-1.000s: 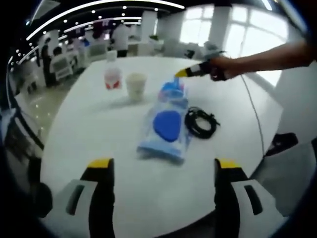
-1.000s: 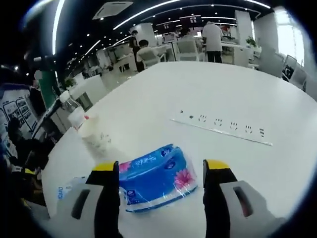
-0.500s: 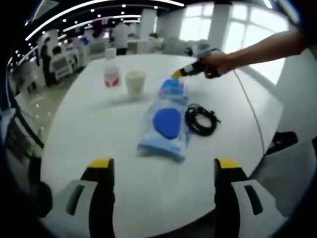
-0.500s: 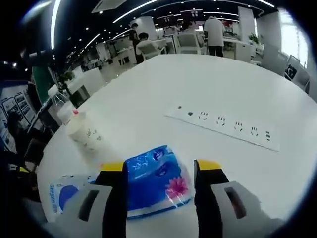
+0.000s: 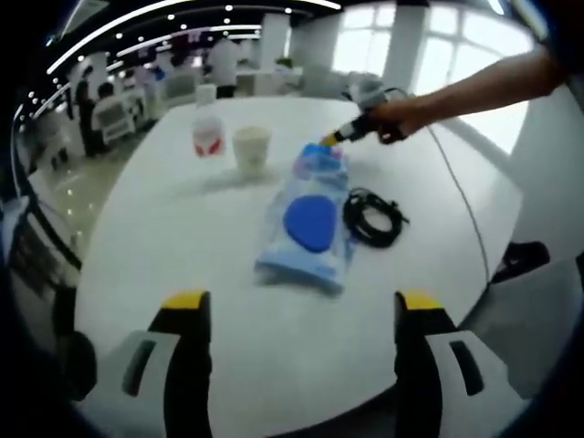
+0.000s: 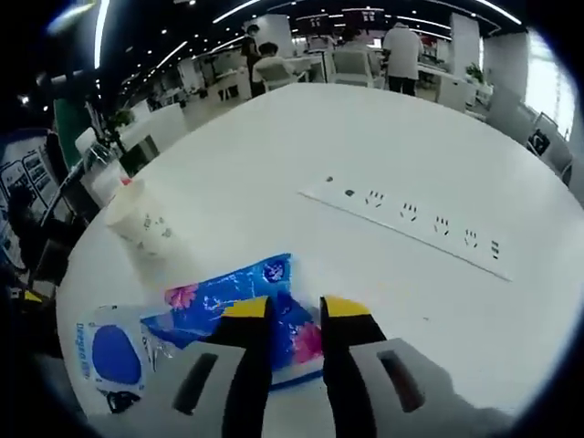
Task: Arrange the tabletop items into an orderly group along one side of the table until the central work area is clear of visible clutter.
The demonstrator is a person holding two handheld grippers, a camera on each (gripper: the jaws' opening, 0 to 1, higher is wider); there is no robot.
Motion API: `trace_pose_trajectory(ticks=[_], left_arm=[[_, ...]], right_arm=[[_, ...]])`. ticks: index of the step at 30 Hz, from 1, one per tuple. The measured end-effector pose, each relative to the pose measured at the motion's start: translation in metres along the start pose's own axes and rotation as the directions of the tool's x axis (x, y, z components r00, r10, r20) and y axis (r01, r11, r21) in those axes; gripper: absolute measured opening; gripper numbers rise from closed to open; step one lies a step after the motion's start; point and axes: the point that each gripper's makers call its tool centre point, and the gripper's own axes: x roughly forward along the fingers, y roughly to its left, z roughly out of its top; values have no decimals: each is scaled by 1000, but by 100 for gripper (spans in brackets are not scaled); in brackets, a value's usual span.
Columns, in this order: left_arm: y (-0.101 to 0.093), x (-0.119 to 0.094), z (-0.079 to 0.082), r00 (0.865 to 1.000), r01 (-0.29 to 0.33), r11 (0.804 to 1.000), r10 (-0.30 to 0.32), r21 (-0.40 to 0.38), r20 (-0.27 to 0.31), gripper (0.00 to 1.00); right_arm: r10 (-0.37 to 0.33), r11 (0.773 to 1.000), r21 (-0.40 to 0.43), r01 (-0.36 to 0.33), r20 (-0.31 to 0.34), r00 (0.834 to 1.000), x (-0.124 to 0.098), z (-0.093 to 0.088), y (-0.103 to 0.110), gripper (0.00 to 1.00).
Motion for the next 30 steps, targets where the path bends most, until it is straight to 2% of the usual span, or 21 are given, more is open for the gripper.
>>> trace_pose_trajectory(ticks=[8, 11, 15, 20, 30], left_arm=[[0, 2, -1, 1000, 3, 1000, -3, 2, -5, 79], [1, 3, -2, 1000, 5, 1000, -5, 2, -5, 79], [1, 4, -3, 1000, 7, 1000, -7, 2, -6, 79], [-2, 3, -3, 1000, 11, 1000, -10, 6, -8, 79], [-4, 5, -5, 1000, 19, 1000, -18, 11, -13, 78]], right_arm=[[-15, 1000, 12, 15, -9, 1000, -9, -3, -2, 8], [-33, 999, 38, 32, 3, 999, -12, -2, -10, 4], [-45, 998, 39, 44, 27, 999, -22, 3, -15, 4], [-65, 996, 68, 62, 41, 997, -32, 2, -29, 3], [-89, 990, 114, 80, 71, 993, -51, 4, -41, 0]])
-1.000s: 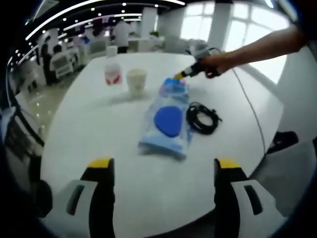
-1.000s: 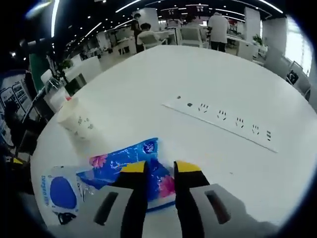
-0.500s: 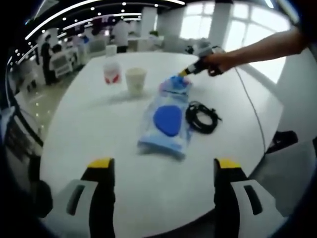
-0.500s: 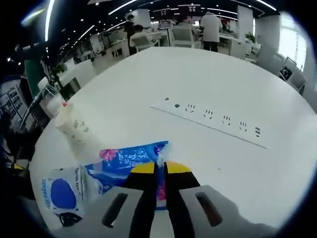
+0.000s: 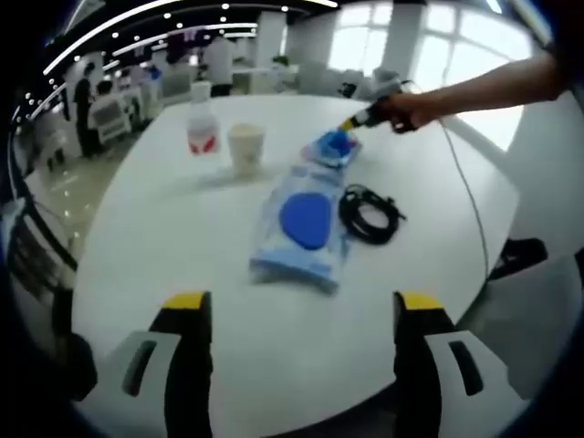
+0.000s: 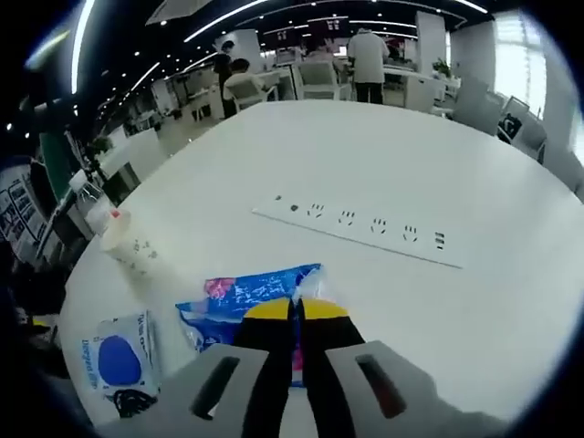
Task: Arrange the tabletop items into an orderly group along one side of the table until the central work area is clear of visible clutter.
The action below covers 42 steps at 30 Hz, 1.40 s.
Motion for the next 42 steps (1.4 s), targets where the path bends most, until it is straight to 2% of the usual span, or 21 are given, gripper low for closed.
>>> trace_pose_trajectory(ticks=[12, 20, 27, 34, 38, 42], left_arm=[[0, -1, 1, 1000, 7, 1000, -7, 5, 2, 78], [-2, -3, 2, 1000, 13, 1000, -13, 14, 0, 78], [-4, -3, 2, 1000, 18, 1000, -18, 20, -2, 78], [-6, -4, 1, 1000, 21, 999, -21, 25, -6, 78], [-6, -4, 1, 1000, 21, 999, -21, 25, -9, 78], [-5, -3, 0, 1000, 20, 1000, -20, 24, -13, 78]], right_arm=[[-41, 998, 53, 38, 64, 997, -25, 14, -25, 0], [-84, 994, 81, 78, 77, 993, -52, 11, -48, 0], [-129, 985, 121, 120, 69, 989, -78, -3, -71, 0], [-159, 977, 153, 148, 58, 986, -90, -17, -90, 0], [-172, 971, 178, 159, 56, 984, -94, -24, -93, 0], [-188, 953, 250, 171, 48, 981, -95, -38, -92, 0]])
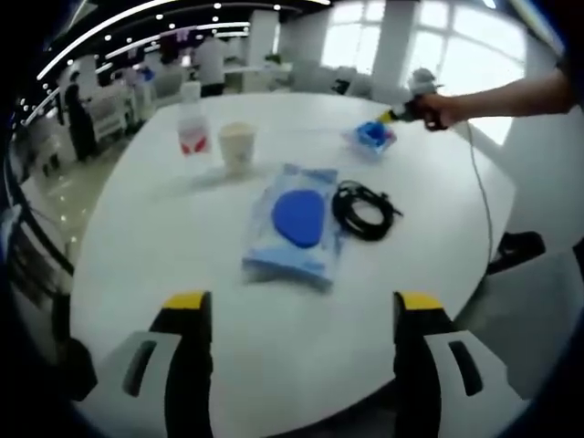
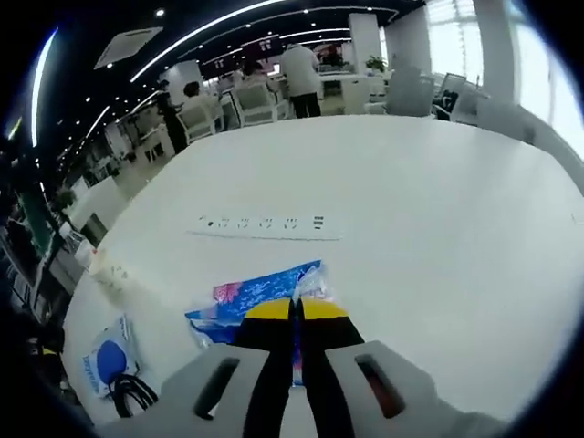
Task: Arrange the tabletop items into an orderly group along one side of the table until the central work area is clear of visible clutter.
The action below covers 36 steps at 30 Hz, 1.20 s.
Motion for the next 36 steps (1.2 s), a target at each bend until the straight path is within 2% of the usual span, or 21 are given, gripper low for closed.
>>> trace_pose_trajectory(ticks=[9, 20, 36], left_arm=[[2, 1, 0, 1000, -5, 1000, 5, -9, 1, 78], [3, 1, 0, 1000, -8, 1000, 8, -9, -3, 78], [2, 0, -1, 1000, -8, 1000, 8, -8, -5, 77]], right_arm=[[-32, 996, 77, 34, -19, 999, 9, -18, -10, 0], [-36, 996, 77, 39, -40, 999, 13, -25, -13, 2], [-31, 999, 38, 33, -66, 997, 8, -32, -17, 22]])
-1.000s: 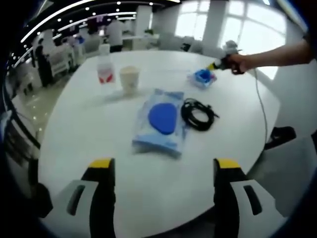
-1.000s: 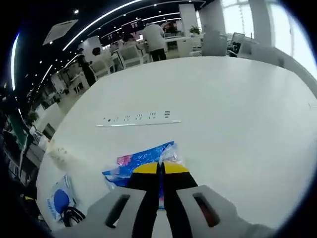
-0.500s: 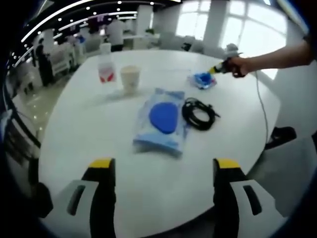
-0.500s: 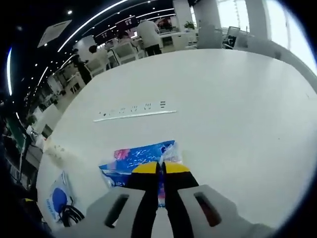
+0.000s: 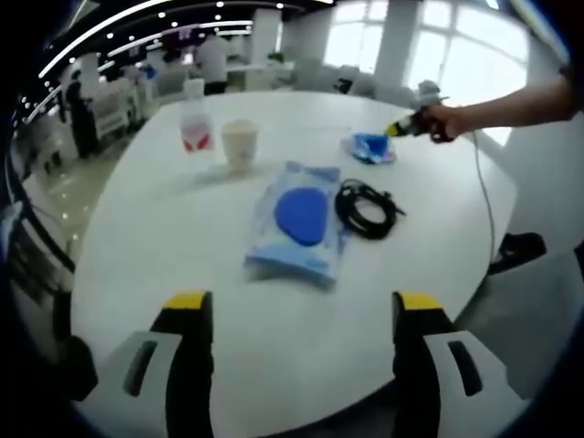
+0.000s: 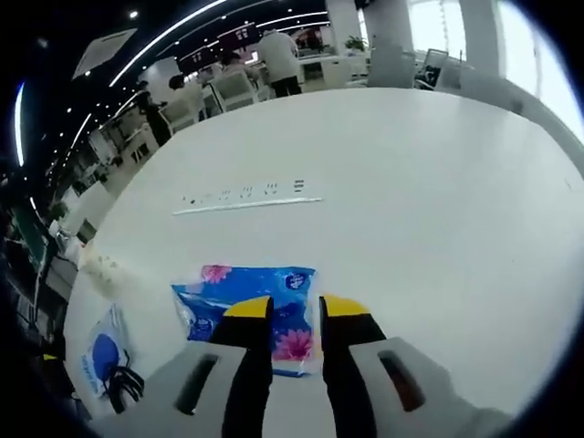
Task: Arrange the tabletop items into an orderly group along one side of the table until the central work area is clear of visible clutter.
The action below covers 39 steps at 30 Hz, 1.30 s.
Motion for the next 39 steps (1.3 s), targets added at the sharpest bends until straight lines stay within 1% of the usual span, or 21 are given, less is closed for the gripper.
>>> trace_pose_trajectory(ticks=[2, 9, 10, 11, 12, 13, 15, 16, 18, 20, 24, 28, 32, 34, 37, 39], left_arm=[[0, 0, 0, 1000, 1, 1000, -1, -1, 0, 77], [-1, 0, 0, 1000, 2, 1000, -2, 1, 0, 77], [-1, 0, 0, 1000, 2, 1000, -2, 1, 1, 77], [-1, 0, 0, 1000, 2, 1000, -2, 1, 0, 77], [-1, 0, 0, 1000, 2, 1000, -2, 0, 0, 77], [-1, 0, 0, 1000, 2, 1000, -2, 0, 1, 77], [-1, 0, 0, 1000, 2, 1000, -2, 1, 0, 77], [-1, 0, 0, 1000, 2, 1000, -2, 1, -1, 77], [-1, 0, 0, 1000, 2, 1000, -2, 1, -3, 77], [-1, 0, -1, 1000, 2, 1000, -2, 1, -3, 77], [0, 0, -1, 1000, 0, 1000, 0, 1, -4, 77], [0, 0, -2, 1000, -1, 1000, 1, 1, -6, 77], [2, 0, -3, 1000, -4, 1000, 4, -2, -7, 77], [2, 0, -3, 1000, -5, 1000, 5, -2, -8, 77], [2, 0, -3, 1000, -7, 1000, 7, -4, -7, 77], [3, 0, -4, 1000, -7, 1000, 7, -3, -9, 77]], right_arm=[[8, 1000, -13, -8, 2, 1000, -2, -1, 1, 25], [22, 998, -58, -22, -1, 1000, -8, -4, 4, 30], [29, 996, -80, -29, -7, 1000, -8, -5, 5, 31], [27, 990, -137, -32, -32, 999, -8, -10, 5, 34], [23, 985, -172, -32, -51, 998, -8, -14, 5, 36], [33, 975, -217, -46, -66, 997, -7, -18, 8, 37], [42, 971, -232, -59, -76, 996, -5, -22, 10, 37], [35, 971, -235, -51, -75, 997, -1, -23, 7, 36], [39, 975, -215, -53, -71, 997, -2, -20, 7, 33], [39, 976, -211, -52, -69, 997, 3, -21, 6, 32], [33, 973, -224, -50, -79, 996, 14, -20, 2, 29], [16, 973, -227, -34, -79, 997, 14, -19, 0, 23], [-10, 973, -229, -14, -103, 995, 18, -26, -4, 14], [-13, 973, -229, -11, -101, 995, 22, -25, -7, 10], [-31, 973, -231, 5, -108, 994, 20, -28, -9, 4], [-34, 976, -216, 10, -107, 994, 20, -30, -11, 4]])
